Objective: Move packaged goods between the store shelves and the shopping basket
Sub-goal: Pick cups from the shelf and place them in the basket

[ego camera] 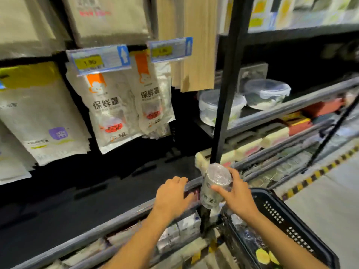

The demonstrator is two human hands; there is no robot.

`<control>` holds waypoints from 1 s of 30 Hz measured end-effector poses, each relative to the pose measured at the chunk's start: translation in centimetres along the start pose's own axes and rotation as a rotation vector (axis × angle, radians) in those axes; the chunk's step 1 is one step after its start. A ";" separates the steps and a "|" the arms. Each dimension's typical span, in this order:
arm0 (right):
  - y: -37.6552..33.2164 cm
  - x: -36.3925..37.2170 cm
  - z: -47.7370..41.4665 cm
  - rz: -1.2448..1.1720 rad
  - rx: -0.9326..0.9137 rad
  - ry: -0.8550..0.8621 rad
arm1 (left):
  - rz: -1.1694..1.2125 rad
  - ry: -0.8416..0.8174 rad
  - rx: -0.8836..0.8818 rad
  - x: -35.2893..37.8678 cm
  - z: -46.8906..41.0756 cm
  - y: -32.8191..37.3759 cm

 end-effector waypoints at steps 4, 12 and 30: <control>3.4 -6.3 4.0 -0.012 0.086 0.108 | -0.005 -0.031 0.096 1.8 -0.1 7.2; 10.0 -14.7 7.6 0.021 0.225 0.276 | -0.073 -0.069 0.276 5.3 -3.1 17.0; 30.5 -12.7 -2.3 0.008 0.703 0.460 | 0.015 -0.299 0.469 20.8 -26.1 21.1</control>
Point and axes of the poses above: each hand's wrist, its own z-axis away from the middle knuckle, its own x-axis out of the palm, y = z × x, the point moved 4 cm from there along -z, towards the middle knuckle, and after that the axes turned 1 degree about -z, right-handed, at the moved point
